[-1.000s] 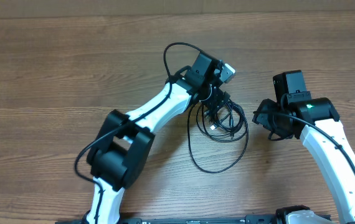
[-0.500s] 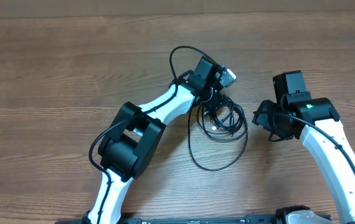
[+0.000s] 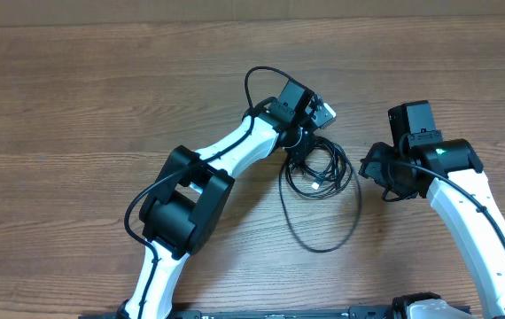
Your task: Untangle cables
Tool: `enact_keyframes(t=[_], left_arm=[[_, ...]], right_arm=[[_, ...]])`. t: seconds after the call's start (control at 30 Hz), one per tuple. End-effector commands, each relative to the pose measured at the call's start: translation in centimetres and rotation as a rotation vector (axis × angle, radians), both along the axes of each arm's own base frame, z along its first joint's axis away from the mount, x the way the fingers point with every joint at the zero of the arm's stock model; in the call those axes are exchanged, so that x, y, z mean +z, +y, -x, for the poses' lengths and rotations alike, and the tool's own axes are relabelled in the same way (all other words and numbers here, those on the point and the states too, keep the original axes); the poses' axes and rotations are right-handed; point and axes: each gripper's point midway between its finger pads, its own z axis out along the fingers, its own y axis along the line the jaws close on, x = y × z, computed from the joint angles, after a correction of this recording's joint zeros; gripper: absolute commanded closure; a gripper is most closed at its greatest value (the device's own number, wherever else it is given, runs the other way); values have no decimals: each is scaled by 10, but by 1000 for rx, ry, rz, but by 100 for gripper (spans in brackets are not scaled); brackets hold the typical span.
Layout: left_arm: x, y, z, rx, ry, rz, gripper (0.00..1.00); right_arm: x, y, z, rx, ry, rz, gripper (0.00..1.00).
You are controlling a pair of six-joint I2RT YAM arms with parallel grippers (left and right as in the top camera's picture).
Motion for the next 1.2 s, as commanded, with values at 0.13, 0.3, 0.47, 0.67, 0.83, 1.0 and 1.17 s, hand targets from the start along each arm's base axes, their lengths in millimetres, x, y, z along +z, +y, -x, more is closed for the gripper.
enact_keyframes(t=[0.13,0.3,0.47,0.67,0.83,1.0,1.17], left_arm=[[-6,42,0,100,61,-77,96],[73,61,-27,233,-33,40,96],[143,87,-31,345,-85,127,96],[184,115,-14,419,-123,96,96],[223,168,-14,589,-265,-8,96],[270,223,-16,737,-397,-16,96],[275,278,-20,910,-371,7,96]], right_arm=[[14,0,-7,8,-48,-8,40],[16,1,-12,8,-71,-11,33],[22,8,-28,26,-142,-38,31],[31,26,-52,110,-251,-104,30],[8,26,-58,112,-208,-98,31],[-22,28,-61,131,-129,-88,31],[-42,29,-64,153,-86,-84,31]])
